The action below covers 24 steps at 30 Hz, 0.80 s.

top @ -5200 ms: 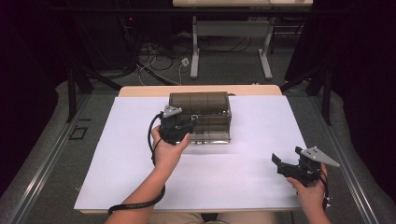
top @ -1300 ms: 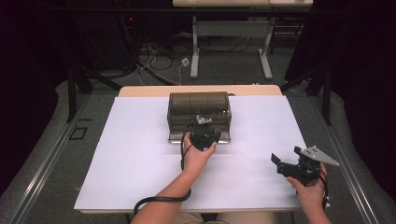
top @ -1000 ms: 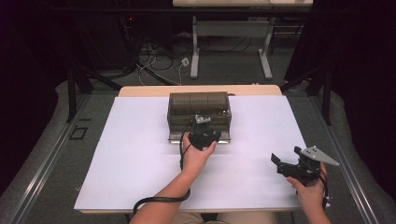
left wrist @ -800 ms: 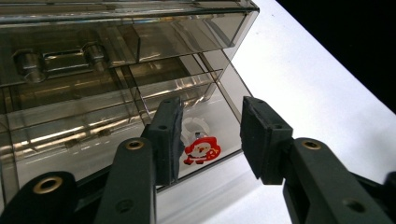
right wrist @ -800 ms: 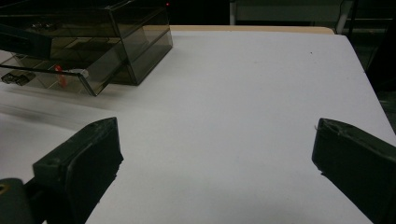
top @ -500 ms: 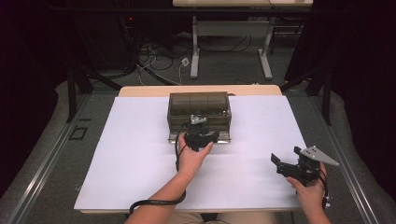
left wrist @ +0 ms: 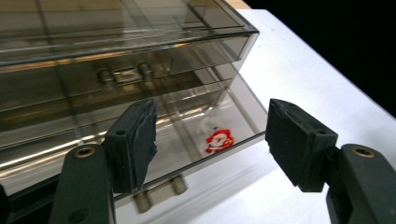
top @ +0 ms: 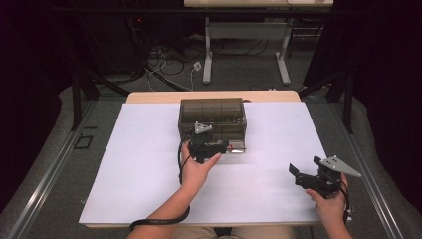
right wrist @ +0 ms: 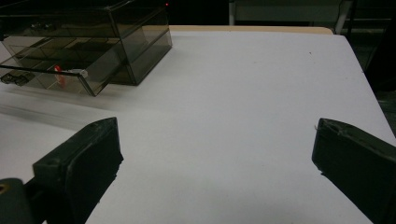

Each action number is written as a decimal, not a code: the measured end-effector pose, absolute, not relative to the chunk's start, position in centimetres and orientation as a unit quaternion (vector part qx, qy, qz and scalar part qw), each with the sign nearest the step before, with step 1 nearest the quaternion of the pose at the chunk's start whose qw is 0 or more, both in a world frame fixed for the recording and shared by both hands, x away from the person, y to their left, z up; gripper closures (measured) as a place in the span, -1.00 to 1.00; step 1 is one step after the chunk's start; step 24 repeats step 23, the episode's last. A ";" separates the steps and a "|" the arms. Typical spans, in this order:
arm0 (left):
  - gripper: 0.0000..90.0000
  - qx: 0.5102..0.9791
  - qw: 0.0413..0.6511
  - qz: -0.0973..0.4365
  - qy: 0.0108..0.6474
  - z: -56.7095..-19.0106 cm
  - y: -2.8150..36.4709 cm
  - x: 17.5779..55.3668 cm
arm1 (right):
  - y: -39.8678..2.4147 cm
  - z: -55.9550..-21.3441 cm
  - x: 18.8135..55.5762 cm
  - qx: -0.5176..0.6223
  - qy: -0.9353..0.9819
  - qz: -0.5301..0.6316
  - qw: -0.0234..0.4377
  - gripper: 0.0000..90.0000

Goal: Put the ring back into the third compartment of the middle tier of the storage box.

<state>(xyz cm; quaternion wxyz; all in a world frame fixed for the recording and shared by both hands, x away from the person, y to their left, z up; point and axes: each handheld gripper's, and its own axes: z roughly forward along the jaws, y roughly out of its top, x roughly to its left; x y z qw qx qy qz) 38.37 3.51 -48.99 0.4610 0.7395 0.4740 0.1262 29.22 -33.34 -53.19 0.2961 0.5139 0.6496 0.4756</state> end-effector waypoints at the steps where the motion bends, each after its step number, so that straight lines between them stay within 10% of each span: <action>1: -0.25 0.744 0.458 0.137 0.467 -48.9 3.8 38.3 | -33.3 -53.2 29.2 0.515 0.649 0.476 0.296 -0.98; 24: -0.54 0.743 0.476 0.148 0.447 -48.4 9.7 35.5 | -33.1 -53.2 29.2 0.513 0.648 0.477 0.299 -0.98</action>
